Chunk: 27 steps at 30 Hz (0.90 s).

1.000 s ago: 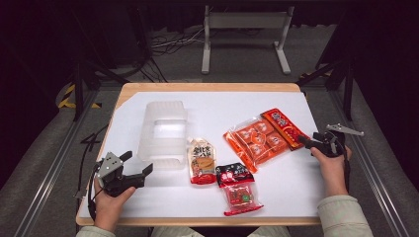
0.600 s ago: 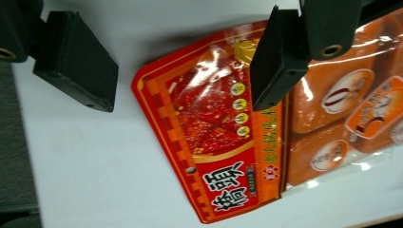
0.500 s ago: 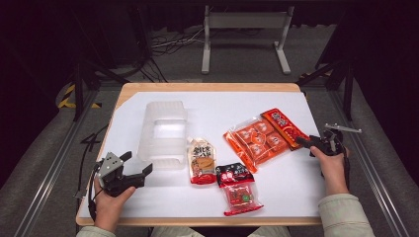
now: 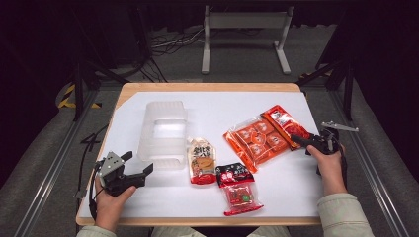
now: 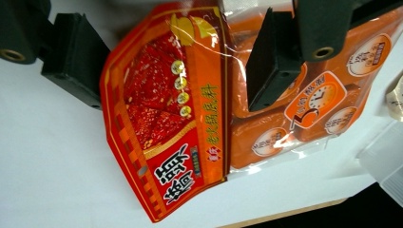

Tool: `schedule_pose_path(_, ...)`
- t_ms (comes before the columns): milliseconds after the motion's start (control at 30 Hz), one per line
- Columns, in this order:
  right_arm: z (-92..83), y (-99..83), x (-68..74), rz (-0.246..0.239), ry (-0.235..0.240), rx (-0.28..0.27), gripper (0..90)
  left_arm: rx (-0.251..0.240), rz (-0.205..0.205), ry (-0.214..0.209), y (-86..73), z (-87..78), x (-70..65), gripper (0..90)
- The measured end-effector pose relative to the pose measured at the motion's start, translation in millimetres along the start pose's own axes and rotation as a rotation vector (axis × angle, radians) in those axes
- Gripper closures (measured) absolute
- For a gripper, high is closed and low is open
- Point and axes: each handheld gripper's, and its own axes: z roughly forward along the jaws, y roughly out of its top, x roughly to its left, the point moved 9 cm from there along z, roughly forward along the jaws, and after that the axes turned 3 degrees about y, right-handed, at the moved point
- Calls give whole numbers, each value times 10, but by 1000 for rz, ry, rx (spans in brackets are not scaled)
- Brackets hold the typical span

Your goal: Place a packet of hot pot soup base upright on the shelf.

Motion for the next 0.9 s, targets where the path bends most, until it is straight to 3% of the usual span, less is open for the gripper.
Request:
schedule_pose_path(267,77,17,35,2,26,-20,293,5,6,3,-10,3,-2,105)
schedule_pose_path(467,127,17,54,-20,25,-7,375,7,6,1,-14,11,-11,106)
schedule_pose_path(567,175,44,118,-41,39,24,482,6,13,3,-14,9,-11,107)
schedule_pose_path(667,236,36,103,-100,-40,81,597,4,7,4,-16,-2,-11,108)
schedule_pose_path(800,253,18,70,-104,-49,94,801,7,13,5,-23,-4,-2,112)
schedule_pose_path(900,248,15,46,-101,-67,98,851,10,13,5,-25,-3,-3,112)
